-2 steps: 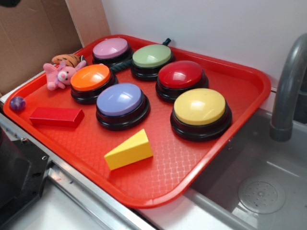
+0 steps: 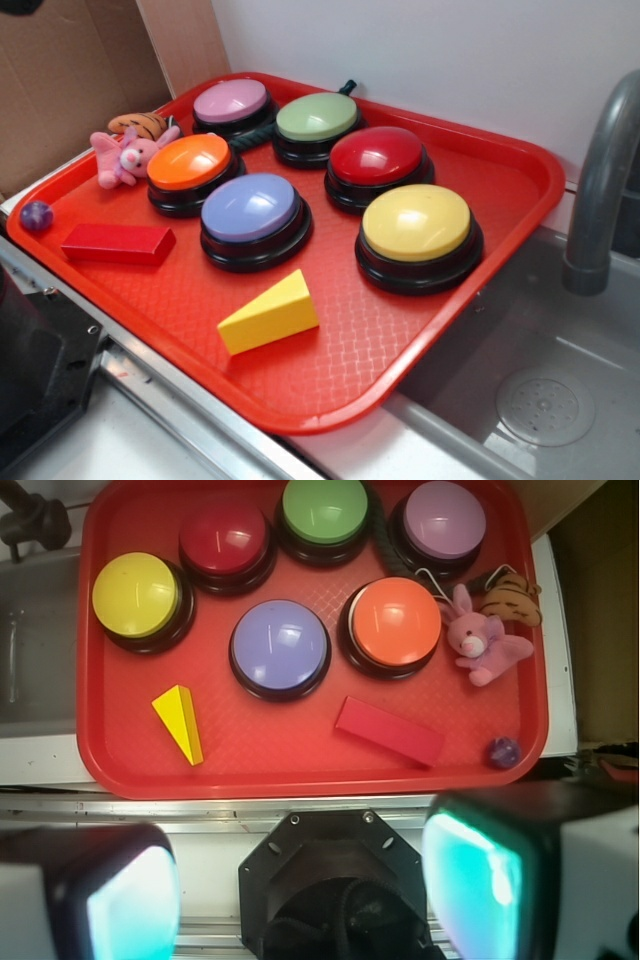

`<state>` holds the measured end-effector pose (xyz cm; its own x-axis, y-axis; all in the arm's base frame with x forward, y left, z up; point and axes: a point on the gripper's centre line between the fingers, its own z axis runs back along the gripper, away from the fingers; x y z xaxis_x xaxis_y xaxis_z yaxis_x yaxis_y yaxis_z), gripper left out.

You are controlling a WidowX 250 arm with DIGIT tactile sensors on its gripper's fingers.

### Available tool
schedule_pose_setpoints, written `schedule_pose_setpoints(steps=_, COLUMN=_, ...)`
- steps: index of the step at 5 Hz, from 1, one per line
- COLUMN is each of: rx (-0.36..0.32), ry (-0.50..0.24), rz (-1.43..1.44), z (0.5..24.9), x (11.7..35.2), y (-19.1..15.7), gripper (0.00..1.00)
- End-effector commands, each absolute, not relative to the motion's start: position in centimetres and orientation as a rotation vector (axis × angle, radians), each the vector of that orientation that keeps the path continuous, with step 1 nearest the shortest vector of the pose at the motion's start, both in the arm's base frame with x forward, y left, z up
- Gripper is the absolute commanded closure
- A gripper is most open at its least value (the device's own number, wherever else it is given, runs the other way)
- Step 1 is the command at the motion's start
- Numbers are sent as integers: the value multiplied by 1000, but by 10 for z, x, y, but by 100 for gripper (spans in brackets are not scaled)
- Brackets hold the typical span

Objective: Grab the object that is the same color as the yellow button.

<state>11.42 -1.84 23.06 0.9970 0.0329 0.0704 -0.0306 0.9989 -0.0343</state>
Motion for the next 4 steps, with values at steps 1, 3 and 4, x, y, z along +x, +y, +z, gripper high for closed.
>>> schedule_pose_setpoints(steps=1, rx=-54, ry=-169, rz=110, z=183, x=139, y=-43, gripper=0)
schedule_pose_setpoints(steps=3, rx=-63, ry=-150, rz=151, z=121, x=159, y=-85, gripper=0)
schedule_pose_setpoints(steps=4, rx=-55, ry=-101, rz=183, z=89, x=163, y=-106, gripper=0)
